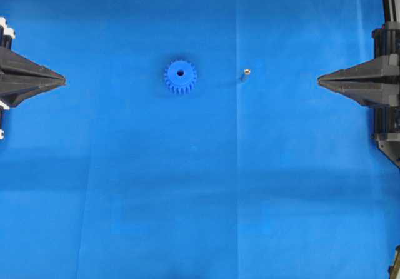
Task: Insert the shaft placed at a random location into the center hole of the small gear at another random location.
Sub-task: 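Move the right gripper left and lower it around the silver shaft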
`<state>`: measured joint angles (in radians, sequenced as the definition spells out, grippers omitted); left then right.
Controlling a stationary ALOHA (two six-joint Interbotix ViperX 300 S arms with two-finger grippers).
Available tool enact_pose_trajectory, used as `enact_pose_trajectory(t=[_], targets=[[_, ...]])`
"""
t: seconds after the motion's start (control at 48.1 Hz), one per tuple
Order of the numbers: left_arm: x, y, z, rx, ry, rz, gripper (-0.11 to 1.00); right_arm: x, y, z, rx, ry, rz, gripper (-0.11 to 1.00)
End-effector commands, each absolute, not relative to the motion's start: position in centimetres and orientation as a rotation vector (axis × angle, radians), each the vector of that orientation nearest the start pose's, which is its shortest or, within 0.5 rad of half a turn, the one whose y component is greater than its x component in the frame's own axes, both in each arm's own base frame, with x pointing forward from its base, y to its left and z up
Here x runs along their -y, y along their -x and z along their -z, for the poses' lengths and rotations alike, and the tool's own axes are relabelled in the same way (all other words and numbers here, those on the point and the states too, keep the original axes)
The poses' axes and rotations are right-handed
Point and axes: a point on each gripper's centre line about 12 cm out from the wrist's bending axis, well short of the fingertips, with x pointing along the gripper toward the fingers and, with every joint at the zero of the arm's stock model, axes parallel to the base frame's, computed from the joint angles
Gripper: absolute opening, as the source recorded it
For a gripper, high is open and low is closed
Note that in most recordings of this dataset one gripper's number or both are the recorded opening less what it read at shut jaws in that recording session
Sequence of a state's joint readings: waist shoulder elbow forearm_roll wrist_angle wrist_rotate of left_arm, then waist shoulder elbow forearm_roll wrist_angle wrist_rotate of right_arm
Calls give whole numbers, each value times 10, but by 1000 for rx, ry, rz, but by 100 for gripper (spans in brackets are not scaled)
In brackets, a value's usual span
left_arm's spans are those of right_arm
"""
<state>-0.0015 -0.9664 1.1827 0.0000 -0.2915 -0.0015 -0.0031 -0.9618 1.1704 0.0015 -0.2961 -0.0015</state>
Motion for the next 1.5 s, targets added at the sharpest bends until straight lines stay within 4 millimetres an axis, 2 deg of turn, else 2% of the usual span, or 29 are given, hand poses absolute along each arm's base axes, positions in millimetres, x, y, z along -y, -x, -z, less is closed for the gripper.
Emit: enact_pose_trajectory(t=[0.0,0.125,0.291,0.52,0.603,0.665,0.852,0.873,1.04,1.206,1.476], targets=[[2,-198,-299,100,13,13,0,1,-201,-301,100,5,4,0],[2,-196,-300,98,19,14,0,2,-203,-302,78,5,12,-6],[2,-195,-299,90,19,14,0,8,-205,-298,46,1,39,-6],[2,-195,-299,89,19,13,0,19,-215,-280,-17,-7,89,-2],[3,-194,-299,87,19,15,0,26,-220,-272,-39,-23,119,8],[3,-194,-299,87,19,15,0,31,-225,-262,-73,-34,144,20],[3,-194,-297,83,19,15,0,44,-241,-234,-134,-49,190,76],[3,-194,-297,83,21,15,0,45,-243,-231,-141,-50,194,78],[2,-194,-295,80,19,13,0,54,-259,-203,-192,-78,229,68],[3,-194,-294,75,17,15,0,62,-273,-172,-261,-108,267,68],[3,-194,-292,70,19,15,0,72,-287,-135,-331,-141,320,68]])
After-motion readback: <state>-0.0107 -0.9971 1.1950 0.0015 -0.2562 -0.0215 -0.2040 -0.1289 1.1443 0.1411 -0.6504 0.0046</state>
